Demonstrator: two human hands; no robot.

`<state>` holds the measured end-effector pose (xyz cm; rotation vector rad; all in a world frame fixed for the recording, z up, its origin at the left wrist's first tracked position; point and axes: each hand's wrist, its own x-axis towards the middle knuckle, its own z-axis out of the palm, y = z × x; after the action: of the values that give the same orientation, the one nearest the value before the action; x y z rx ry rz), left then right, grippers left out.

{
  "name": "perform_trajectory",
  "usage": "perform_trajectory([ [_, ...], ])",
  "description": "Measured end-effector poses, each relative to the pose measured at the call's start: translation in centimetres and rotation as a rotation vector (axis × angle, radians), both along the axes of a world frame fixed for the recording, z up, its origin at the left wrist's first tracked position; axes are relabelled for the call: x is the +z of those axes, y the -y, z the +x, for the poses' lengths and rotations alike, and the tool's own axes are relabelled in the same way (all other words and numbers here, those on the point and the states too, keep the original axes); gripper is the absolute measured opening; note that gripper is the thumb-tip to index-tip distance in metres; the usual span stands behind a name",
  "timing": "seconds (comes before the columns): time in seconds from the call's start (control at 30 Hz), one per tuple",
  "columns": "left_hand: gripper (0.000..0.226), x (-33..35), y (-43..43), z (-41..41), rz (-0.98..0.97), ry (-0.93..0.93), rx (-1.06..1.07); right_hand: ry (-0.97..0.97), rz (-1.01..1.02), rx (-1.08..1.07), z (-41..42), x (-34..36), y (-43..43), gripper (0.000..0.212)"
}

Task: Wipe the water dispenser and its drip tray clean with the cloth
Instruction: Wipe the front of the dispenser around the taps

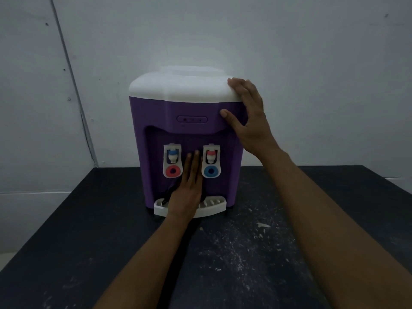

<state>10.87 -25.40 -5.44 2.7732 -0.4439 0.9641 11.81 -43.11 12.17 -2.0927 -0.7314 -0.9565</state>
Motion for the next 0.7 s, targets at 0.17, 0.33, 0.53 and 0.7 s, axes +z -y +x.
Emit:
perform_trajectory([
  [0.17, 0.074, 0.0, -3.6, -0.9, 0.185, 0.022, -0.157, 0.020, -0.008, -0.016, 0.4, -0.6, 0.0, 0.065],
  [0.33, 0.077, 2.2, -5.3, -2.3, 0.284, 0.131, -0.286, 0.058, 0.025, -0.078, 0.3, -1.6, -1.1, 0.065],
  [0.53, 0.063, 2.7, -6.1, -3.5, 0.194, 0.164, -0.338, 0.198, 0.243, -0.258, -1.9, -6.2, -3.9, 0.054],
  [0.7, 0.045, 3.3, -5.9, -4.3, -0.157, 0.201, -0.309, -0.080, 0.228, -0.018, -5.9, -14.7, -6.7, 0.036],
])
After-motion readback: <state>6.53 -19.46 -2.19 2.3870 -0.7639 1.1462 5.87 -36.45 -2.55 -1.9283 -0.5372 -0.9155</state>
